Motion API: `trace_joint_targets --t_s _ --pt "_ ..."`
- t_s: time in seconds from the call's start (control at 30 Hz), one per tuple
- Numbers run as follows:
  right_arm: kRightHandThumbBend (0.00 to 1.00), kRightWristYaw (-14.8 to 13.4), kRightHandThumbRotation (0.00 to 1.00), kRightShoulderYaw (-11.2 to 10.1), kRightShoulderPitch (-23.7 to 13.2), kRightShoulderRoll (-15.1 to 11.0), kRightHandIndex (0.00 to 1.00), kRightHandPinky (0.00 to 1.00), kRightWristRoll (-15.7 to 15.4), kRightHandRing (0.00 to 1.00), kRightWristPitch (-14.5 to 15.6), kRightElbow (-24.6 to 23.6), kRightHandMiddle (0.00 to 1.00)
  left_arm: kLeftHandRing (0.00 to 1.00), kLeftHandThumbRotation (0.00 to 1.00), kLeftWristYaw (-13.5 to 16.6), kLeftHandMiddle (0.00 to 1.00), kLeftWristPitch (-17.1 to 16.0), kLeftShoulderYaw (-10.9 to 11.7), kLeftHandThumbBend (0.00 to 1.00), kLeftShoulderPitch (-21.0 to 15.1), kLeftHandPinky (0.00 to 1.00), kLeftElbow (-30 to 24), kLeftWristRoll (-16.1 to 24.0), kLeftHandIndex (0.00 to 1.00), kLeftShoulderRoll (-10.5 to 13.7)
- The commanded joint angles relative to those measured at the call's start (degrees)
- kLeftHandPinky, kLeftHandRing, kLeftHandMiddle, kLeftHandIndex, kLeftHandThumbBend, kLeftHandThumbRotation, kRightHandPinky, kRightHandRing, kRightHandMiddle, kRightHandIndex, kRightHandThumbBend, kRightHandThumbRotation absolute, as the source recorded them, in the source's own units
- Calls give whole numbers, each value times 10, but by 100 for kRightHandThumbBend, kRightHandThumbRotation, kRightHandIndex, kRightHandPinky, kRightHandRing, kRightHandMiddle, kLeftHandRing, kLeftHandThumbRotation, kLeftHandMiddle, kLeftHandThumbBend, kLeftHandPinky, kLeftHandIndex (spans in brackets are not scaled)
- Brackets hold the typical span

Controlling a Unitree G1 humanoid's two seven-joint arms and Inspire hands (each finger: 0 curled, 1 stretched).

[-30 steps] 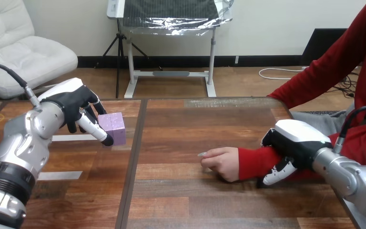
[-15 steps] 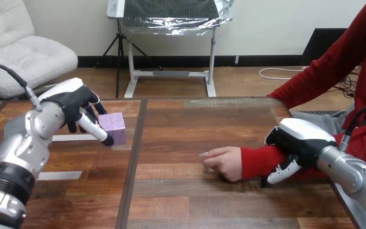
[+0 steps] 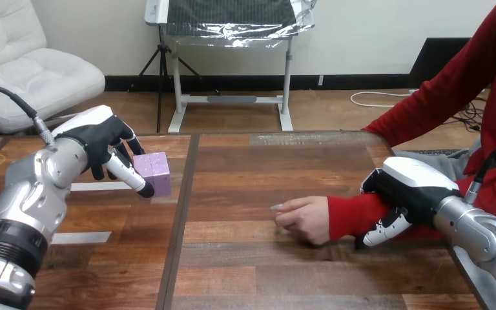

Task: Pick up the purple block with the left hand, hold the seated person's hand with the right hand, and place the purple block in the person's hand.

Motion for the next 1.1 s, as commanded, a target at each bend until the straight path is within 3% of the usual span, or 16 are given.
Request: trace_joint_targets --t_s 0.0,0.27,0.47,1.07 --pt "83 0 17 -36 -27 -23 36 28 25 31 -3 -65 36 44 0 3 50 -2 10 72 -23 35 -32 0 47 3" --pt "84 -6 18 -43 -20 -30 35 27 23 30 -9 -89 35 42 0 5 48 -4 10 72 -24 33 -32 -1 47 1" --pt "84 5 20 -50 -16 -31 34 25 27 28 5 -112 33 43 0 6 49 -9 9 72 -25 34 -30 -1 47 1" --pt "85 14 21 -64 -10 -37 31 24 43 26 4 -153 31 39 0 7 46 -16 11 72 -26 31 -26 -4 46 -2"
